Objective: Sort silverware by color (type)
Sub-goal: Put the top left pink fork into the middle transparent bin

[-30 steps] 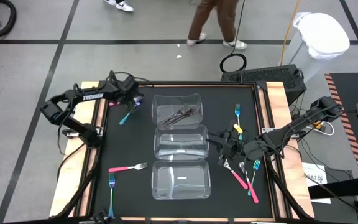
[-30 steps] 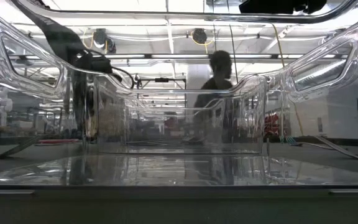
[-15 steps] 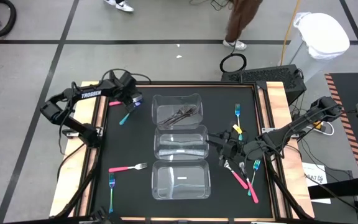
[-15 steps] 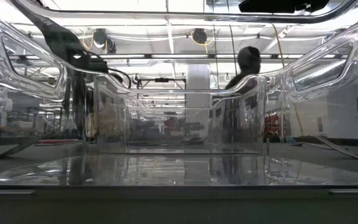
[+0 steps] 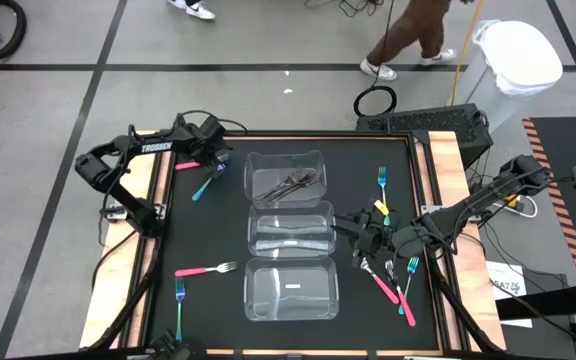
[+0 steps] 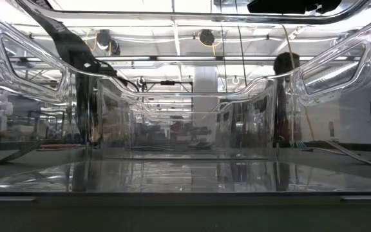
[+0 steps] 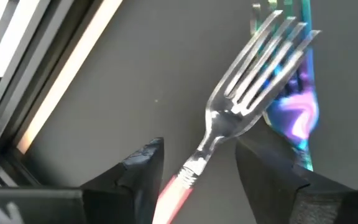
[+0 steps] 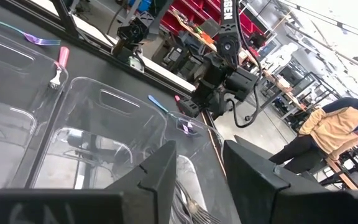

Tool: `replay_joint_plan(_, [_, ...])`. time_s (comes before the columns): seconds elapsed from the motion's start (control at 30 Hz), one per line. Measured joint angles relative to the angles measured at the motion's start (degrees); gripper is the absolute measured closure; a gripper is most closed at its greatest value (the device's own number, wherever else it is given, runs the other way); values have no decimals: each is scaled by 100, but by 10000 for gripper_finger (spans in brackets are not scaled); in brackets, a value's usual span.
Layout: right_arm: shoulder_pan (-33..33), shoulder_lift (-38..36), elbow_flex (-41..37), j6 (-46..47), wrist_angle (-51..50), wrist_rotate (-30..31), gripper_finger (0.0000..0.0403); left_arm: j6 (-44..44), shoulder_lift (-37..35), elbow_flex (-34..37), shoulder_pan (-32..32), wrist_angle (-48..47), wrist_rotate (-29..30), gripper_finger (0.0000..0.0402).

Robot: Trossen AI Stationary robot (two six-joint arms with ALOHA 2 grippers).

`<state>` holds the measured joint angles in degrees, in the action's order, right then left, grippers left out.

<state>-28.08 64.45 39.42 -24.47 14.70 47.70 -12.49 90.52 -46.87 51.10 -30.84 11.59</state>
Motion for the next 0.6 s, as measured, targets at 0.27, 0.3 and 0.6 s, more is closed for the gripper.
replay_joint_plan(0.27, [-2,-1,0,21,-2,0,273,13,88,-46,-12,-10,26,201])
replay_joint_plan(0.3, [-1,-1,0,45,-3,0,273,13,88,-46,-12,-10,32,203])
replay_joint_plan(0.6, [-11,0,0,238,-123,-2,273,-208,88,-46,-12,-97,13,226])
